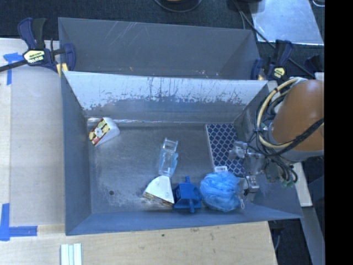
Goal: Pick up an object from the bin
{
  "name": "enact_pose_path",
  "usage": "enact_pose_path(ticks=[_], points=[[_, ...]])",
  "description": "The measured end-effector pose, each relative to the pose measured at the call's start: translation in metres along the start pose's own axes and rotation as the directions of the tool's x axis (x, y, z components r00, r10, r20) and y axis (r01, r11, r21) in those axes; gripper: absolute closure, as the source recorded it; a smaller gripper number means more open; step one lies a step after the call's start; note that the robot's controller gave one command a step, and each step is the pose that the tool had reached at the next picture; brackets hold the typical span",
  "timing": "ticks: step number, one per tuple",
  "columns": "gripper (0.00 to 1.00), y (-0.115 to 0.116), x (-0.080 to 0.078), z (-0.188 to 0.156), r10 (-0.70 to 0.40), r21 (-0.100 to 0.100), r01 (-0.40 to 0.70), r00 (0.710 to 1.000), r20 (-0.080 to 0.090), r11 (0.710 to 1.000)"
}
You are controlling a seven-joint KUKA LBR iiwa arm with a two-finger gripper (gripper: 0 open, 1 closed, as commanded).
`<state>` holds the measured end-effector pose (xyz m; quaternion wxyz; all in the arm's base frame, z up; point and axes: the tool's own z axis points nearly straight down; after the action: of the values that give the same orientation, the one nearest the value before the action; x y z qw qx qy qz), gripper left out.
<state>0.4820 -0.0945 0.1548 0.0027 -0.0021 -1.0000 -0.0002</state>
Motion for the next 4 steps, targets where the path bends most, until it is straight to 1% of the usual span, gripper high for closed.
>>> enact_pose_path(ticks=[1,2,3,4], points=[[0.00,0.000,-0.002,-0.004,-0.004,0.001,0.004,1.000,0.008,1.000],[0.00,0.009,-0.010,0.068,-0.038,0.000,0.038,0.999,-0.002,0.999],[1.00,0.005,-0.026,0.084,-0.001,0.002,0.001,1.000,0.012,1.000],[1.00,0.005,-0.026,0.084,-0.001,0.002,0.001,1.000,0.012,1.000]])
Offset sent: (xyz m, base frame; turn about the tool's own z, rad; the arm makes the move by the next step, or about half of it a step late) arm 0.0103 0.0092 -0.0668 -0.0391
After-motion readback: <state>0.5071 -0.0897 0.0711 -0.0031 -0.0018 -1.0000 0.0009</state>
